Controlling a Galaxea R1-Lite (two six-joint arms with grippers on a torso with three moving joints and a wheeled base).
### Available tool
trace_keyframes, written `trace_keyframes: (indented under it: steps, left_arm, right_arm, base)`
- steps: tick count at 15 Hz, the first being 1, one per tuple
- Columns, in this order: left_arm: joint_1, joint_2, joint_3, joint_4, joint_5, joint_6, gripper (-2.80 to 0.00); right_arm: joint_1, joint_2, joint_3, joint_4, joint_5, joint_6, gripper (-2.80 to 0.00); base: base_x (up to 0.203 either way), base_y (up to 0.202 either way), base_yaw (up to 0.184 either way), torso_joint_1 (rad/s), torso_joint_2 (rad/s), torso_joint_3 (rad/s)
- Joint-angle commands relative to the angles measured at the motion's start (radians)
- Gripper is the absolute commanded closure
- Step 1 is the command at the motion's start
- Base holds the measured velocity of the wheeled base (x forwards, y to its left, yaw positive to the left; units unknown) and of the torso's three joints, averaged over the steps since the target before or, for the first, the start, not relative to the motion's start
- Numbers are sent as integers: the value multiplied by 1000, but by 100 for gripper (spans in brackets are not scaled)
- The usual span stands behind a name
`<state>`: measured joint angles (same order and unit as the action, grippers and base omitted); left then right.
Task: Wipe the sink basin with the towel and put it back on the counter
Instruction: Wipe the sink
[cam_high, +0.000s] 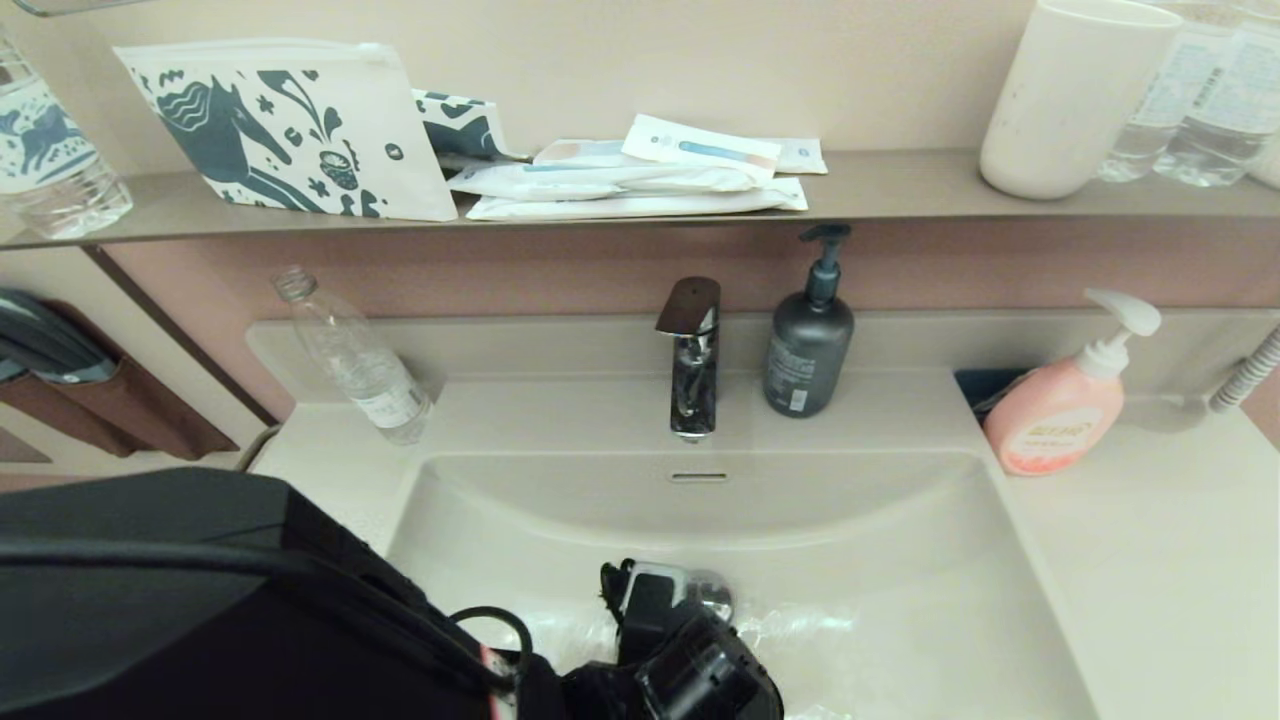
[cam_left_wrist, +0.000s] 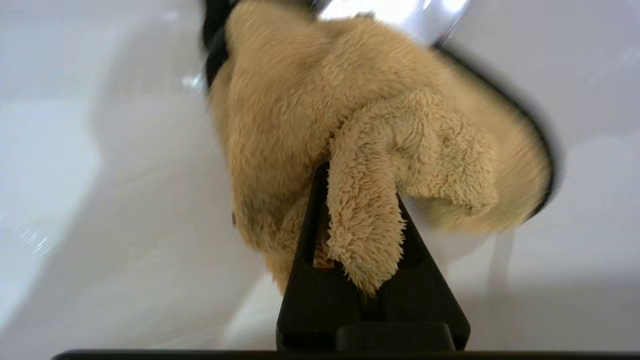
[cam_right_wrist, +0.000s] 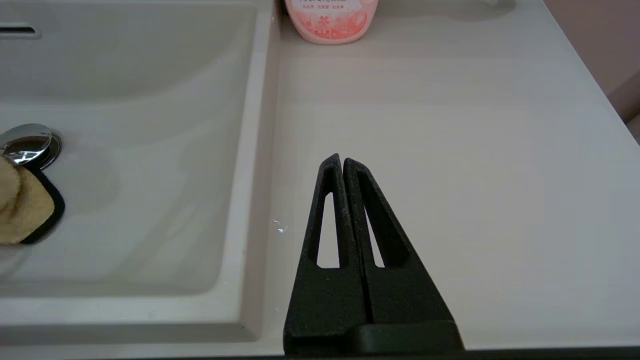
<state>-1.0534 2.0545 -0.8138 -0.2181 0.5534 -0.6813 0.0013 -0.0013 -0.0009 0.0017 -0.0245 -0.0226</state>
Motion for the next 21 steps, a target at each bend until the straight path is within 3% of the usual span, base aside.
trace_keyframes:
  steps: [1, 7, 10, 13, 18, 21]
  left_arm:
    - [-12, 72, -144, 86, 22, -43, 0]
    - [-109, 239, -493, 384, 31, -247, 0]
    - [-109, 267, -459, 397, 17, -266, 0]
    - [-63, 252, -314, 382, 1, -267, 0]
    - [69, 122, -81, 363, -42, -130, 0]
    - [166, 15, 58, 308, -45, 32, 0]
  right_arm:
    - [0, 1, 1, 0, 0, 0, 0]
    - [0, 1, 1, 0, 0, 0, 0]
    - [0, 1, -1, 0, -1, 0, 0]
    - [0, 1, 0, 0, 0, 0, 0]
    - [0, 1, 1, 0, 0, 0, 0]
    - [0, 1, 1, 0, 0, 0, 0]
  base:
    - [0, 0, 0, 0, 0, 0]
    - [0, 0, 0, 0, 0, 0]
    - [0, 0, 0, 0, 0, 0]
    - [0, 0, 0, 0, 0, 0]
    - [0, 0, 0, 0, 0, 0]
    - [0, 0, 0, 0, 0, 0]
